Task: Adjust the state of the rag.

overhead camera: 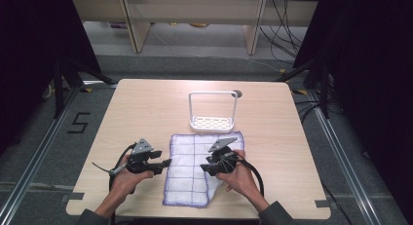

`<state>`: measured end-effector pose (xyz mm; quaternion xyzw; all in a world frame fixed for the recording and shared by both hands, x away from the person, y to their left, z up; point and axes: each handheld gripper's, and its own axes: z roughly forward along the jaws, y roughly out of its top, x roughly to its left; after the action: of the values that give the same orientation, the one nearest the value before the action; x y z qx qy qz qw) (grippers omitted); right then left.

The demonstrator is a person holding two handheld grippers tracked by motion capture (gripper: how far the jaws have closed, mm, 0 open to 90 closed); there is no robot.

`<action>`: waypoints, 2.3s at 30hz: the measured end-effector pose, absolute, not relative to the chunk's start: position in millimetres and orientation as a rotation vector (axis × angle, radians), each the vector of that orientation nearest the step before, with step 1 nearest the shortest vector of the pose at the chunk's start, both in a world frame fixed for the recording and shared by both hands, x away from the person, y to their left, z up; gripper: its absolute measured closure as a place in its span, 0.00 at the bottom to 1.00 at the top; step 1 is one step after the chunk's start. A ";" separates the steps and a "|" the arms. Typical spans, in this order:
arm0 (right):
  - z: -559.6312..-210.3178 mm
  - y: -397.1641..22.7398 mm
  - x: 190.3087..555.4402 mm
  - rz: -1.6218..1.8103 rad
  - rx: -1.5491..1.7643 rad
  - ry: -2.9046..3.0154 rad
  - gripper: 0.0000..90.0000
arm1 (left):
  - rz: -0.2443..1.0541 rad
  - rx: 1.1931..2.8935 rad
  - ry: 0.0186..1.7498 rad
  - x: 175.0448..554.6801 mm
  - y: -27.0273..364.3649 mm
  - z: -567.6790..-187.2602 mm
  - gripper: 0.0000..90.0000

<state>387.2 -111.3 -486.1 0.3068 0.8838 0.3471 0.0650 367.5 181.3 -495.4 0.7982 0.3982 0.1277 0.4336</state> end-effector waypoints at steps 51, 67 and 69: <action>-476.4 -134.0 382.1 1.064 0.915 2.646 0.95 | 0.247 2.024 0.941 331.0 173.1 -505.1 0.46; -483.4 -132.4 384.8 1.031 0.949 2.672 0.94 | 0.323 2.211 0.766 307.5 143.3 -511.9 0.46; -481.1 -133.8 384.6 1.049 0.939 2.671 0.95 | 0.347 2.254 0.740 306.2 141.1 -514.4 0.46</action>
<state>384.6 -133.8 -481.1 0.3106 0.8830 0.3466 0.0612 306.2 141.1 -514.4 0.8757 0.2876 0.1348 0.3636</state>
